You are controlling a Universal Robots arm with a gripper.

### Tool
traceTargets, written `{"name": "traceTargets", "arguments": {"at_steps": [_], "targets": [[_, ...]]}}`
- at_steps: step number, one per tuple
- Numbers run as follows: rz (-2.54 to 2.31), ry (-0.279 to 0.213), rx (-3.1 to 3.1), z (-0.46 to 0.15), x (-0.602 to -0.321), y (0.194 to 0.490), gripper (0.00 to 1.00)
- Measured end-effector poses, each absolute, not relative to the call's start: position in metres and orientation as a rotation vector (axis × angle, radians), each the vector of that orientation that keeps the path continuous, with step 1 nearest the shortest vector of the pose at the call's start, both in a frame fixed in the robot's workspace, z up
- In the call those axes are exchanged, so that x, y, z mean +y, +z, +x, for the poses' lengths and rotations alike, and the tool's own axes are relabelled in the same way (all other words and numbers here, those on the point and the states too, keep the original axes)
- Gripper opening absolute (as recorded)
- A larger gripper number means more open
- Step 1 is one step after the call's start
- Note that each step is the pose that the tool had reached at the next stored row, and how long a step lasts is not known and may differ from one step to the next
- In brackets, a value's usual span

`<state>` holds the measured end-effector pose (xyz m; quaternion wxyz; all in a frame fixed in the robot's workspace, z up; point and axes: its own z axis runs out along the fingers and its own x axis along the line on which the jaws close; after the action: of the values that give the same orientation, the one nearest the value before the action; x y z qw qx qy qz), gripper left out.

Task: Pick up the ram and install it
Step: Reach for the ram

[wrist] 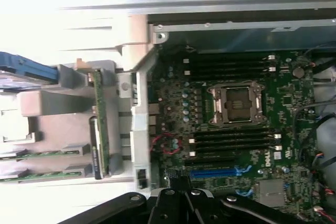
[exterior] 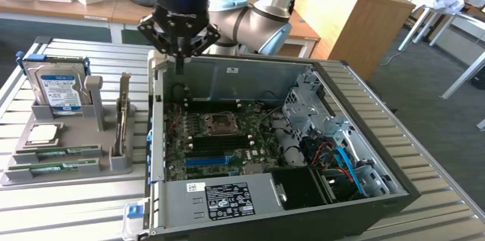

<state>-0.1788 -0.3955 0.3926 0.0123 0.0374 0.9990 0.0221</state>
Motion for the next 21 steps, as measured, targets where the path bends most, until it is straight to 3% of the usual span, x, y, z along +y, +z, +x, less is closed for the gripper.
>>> {"name": "traceTargets", "arguments": {"at_steps": [21], "targets": [[0.117, 0.069, 3.114, -0.256, -0.393, 0.392, 0.10]]}}
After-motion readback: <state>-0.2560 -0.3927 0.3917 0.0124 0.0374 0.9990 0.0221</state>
